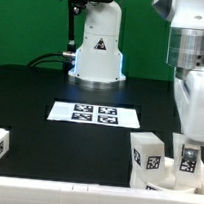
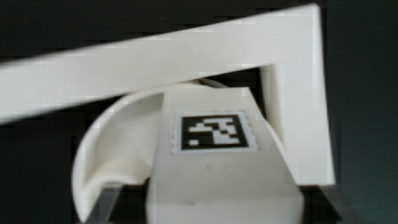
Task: Assemble stool
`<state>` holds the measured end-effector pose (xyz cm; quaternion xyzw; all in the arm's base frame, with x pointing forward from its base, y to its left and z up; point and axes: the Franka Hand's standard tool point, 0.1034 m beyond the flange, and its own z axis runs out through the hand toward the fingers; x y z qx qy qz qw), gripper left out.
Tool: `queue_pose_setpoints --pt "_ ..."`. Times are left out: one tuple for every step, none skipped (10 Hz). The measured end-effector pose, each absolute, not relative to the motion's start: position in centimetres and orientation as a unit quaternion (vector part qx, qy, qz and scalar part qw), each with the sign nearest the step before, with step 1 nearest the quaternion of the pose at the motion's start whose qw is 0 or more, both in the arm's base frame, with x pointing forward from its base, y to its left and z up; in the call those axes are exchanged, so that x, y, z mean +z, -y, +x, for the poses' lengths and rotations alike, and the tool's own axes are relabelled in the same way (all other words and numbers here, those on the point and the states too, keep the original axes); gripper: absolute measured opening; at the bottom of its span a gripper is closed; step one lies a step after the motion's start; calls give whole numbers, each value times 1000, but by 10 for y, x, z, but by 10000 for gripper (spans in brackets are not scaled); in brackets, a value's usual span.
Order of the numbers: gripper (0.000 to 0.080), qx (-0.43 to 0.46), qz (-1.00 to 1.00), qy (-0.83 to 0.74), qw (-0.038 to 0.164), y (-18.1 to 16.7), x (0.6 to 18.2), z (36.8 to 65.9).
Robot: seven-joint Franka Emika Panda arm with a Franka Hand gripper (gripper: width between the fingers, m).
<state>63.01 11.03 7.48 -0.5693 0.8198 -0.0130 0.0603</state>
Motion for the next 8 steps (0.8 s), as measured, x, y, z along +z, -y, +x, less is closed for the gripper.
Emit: queue_pose_setpoints --pt "334 -11 -556 -829 67 -110 75 629" --pt "334 -9 -551 -831 69 -111 74 629" --pt "495 -4 -547 -834 71 -114 73 628" --pt "599 -6 -570 -819 71 -115 73 628" --pt "599 -7 -597 -799 70 -115 74 628" --pt "639 -3 -645 -761 68 -113 78 626" --pt "647 -9 -707 -703 75 -115 89 630" --pt "647 -9 -764 -640 76 -118 98 629"
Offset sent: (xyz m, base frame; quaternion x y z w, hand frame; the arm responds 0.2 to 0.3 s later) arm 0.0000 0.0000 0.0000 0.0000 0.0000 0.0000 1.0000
